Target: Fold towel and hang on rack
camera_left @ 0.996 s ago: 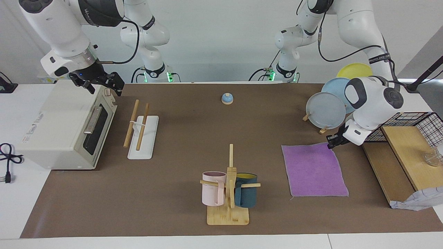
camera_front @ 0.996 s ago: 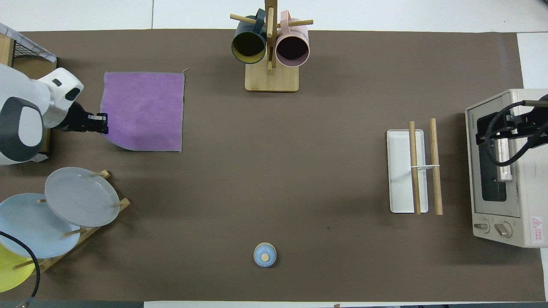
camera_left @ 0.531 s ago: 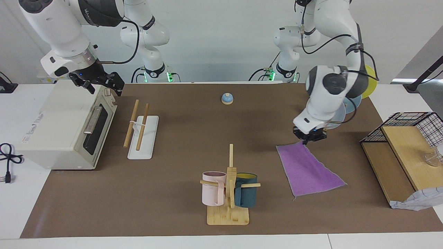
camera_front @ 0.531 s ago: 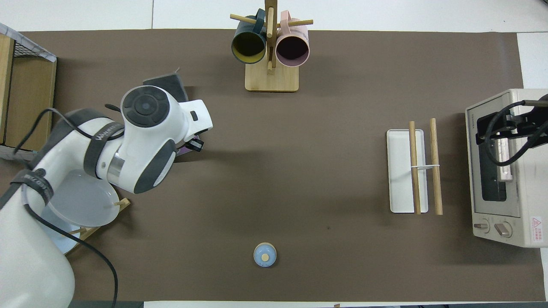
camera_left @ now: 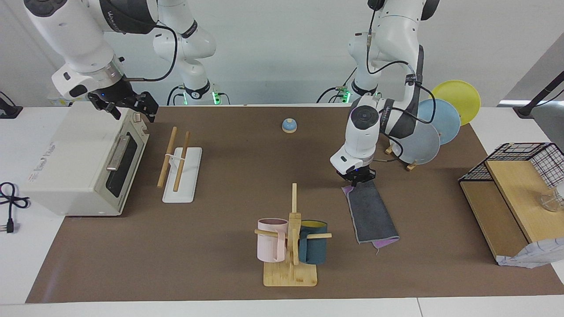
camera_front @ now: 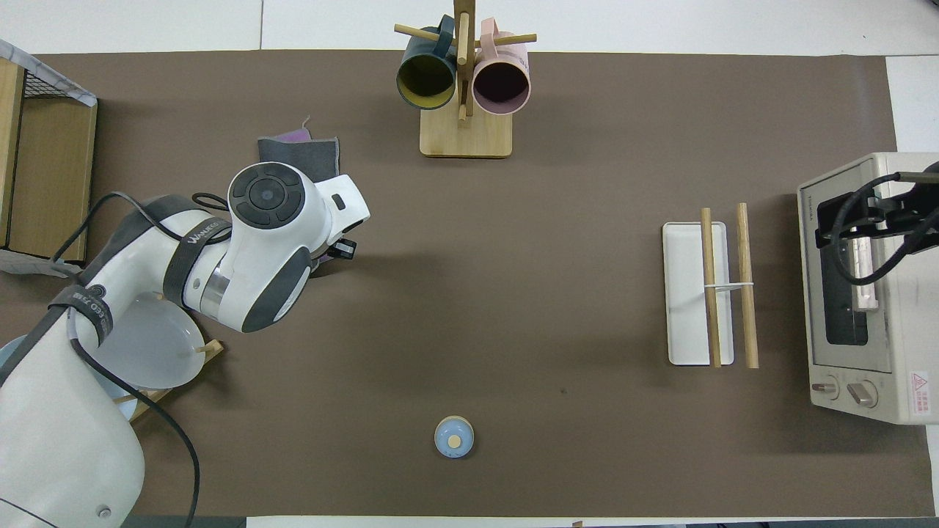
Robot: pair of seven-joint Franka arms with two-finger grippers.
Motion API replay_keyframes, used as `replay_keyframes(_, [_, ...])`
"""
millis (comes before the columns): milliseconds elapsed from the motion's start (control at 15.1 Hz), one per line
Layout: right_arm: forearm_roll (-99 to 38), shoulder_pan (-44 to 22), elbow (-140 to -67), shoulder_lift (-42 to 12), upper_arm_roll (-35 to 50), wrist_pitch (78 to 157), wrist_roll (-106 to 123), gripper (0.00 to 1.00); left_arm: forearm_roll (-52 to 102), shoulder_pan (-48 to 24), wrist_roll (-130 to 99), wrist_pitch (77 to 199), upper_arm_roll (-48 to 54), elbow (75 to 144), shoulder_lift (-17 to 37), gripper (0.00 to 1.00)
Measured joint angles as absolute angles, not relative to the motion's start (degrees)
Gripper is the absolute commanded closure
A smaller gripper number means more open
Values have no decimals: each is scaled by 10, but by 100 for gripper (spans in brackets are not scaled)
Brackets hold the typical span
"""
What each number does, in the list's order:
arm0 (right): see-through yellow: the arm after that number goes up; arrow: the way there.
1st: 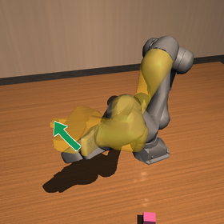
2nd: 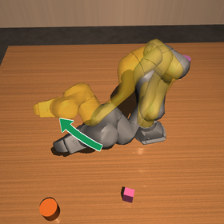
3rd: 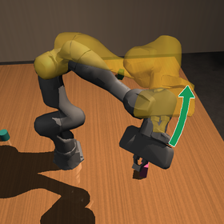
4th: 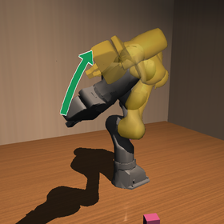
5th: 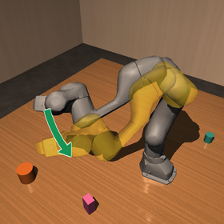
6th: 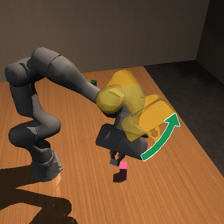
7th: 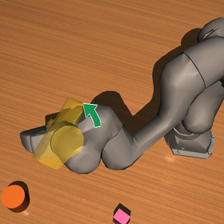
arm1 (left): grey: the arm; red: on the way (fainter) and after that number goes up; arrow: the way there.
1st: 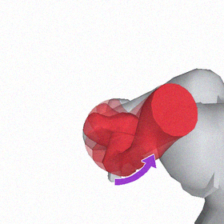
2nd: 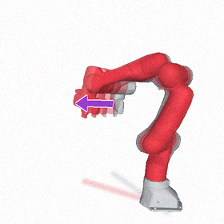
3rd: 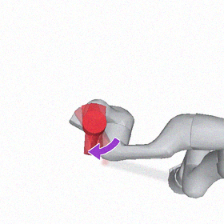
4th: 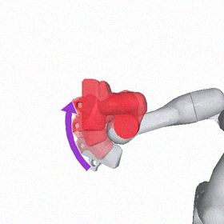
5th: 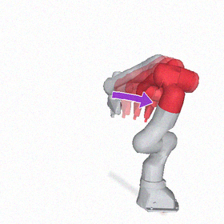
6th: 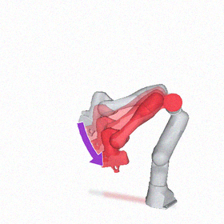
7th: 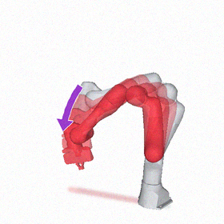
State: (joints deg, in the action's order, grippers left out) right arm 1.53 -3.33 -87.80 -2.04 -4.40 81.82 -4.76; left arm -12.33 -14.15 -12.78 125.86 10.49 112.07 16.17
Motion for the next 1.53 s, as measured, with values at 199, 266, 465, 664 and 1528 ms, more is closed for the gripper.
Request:
replay_keyframes(199, [15, -33, -878, -20, -44, 818, -48, 0, -56, -109, -114, 1256, 104, 1114, 149, 0])
replay_keyframes(266, [15, -33, -878, -20, -44, 818, -48, 0, -26, -92, -95, 1256, 103, 1111, 146, 0])
replay_keyframes(465, [15, -33, -878, -20, -44, 818, -48, 0, 65, -34, -16, 1257, 101, 1110, 143, 0])
replay_keyframes(664, [15, -33, -878, -20, -44, 818, -48, 0, 120, 10, 37, 1282, 101, 1124, 146, 2])
replay_keyframes(1528, [15, -40, -883, -20, -41, 813, -48, 0, 174, 12, 57, 1342, 105, 1144, 189, 39])
